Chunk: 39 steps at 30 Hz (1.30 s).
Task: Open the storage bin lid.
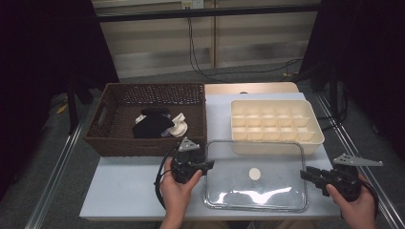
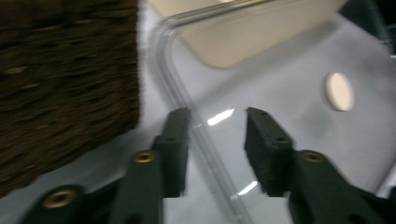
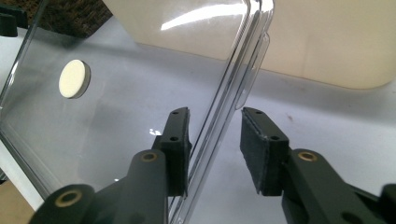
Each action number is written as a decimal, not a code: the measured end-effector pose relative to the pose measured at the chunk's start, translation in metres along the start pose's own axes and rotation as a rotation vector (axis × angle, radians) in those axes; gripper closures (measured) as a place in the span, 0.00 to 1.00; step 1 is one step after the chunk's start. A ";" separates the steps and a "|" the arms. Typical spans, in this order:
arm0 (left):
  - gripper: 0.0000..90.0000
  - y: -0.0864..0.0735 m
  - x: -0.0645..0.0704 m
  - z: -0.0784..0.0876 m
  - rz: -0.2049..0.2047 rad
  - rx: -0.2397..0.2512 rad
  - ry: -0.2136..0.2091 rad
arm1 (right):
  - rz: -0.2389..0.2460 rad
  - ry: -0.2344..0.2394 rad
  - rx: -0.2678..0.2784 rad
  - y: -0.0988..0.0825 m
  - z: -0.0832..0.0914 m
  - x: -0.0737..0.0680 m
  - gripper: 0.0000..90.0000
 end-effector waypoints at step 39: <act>0.71 -0.017 0.005 -0.012 0.079 -0.114 -0.058 | -0.076 0.036 -0.065 -0.010 -0.003 0.002 0.67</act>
Point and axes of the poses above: each handheld gripper's, and its own axes: z roughly backward along the jaws, y roughly out of its top, x roughly to its right, the point moved 7 cm from there along -z, roughly forward along the jaws, and after that the axes turned 3 degrees about y, right-handed, at the moved point
